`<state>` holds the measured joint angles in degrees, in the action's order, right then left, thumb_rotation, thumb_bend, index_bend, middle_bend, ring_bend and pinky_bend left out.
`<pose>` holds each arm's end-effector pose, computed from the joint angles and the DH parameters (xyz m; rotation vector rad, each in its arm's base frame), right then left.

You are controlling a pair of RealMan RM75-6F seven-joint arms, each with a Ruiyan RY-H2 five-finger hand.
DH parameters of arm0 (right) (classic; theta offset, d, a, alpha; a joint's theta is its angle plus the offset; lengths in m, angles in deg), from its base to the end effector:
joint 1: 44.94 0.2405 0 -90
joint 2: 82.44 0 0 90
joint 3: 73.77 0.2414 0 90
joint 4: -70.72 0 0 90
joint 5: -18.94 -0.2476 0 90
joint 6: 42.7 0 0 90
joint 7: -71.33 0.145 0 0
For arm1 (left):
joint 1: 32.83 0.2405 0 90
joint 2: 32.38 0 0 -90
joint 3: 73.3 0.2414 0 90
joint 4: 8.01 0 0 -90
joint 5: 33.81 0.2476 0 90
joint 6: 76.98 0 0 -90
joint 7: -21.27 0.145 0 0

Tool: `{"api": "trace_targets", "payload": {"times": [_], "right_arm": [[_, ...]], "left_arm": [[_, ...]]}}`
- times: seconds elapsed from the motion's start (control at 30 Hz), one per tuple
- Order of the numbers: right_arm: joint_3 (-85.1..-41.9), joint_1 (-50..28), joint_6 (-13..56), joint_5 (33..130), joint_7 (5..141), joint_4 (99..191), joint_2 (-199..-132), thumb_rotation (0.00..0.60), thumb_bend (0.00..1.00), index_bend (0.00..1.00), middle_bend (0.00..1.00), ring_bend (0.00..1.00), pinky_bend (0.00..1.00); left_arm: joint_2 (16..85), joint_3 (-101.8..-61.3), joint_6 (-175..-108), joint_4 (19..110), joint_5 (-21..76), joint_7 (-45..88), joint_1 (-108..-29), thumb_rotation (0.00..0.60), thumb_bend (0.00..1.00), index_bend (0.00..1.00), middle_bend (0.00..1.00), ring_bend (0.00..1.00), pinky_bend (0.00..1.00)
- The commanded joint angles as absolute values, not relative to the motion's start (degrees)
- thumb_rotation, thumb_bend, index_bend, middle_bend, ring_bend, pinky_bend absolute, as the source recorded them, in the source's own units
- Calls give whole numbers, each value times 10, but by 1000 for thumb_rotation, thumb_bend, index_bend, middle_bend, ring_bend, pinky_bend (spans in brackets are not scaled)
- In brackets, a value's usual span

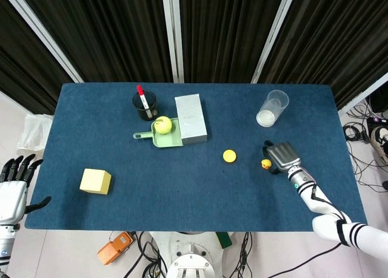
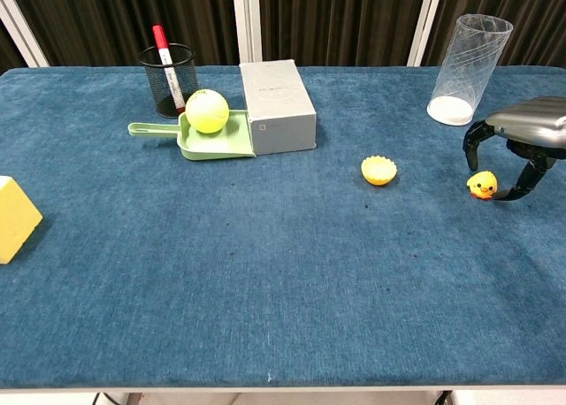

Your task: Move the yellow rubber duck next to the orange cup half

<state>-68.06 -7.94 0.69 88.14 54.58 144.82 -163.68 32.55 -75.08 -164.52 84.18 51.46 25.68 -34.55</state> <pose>-0.2570 -0.3508 -0.0180 1.9416 -0.8749 0.5250 -0.3217 0.1619 0.1178 -1.3522 -0.8743 -0.8229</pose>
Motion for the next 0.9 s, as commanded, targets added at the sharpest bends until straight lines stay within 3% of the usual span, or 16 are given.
{"api": "trace_targets", "payload": {"times": [0.03, 0.33, 0.63, 0.9], "right_arm": [[-683, -78, 7, 880, 550, 1444, -1640, 600, 353, 503, 297, 876, 1000], [-687, -77, 8, 880, 568, 1440, -1641, 600, 392, 534, 314, 876, 1000], [-689, -77, 17, 887, 581, 1434, -1647, 600, 466, 648, 348, 885, 1000], [-689, -81, 27, 894, 600, 1452, -1630, 600, 469, 668, 355, 886, 1000]], "left_arm": [[325, -751, -1646, 841, 514, 257, -345, 600, 0, 153, 74, 14, 0], [326, -751, -1645, 840, 514, 255, -345, 600, 0, 153, 74, 14, 0], [326, -752, -1644, 839, 513, 255, -346, 600, 0, 153, 74, 14, 0], [326, -752, -1643, 839, 513, 254, -347, 600, 0, 153, 75, 14, 0]]}}
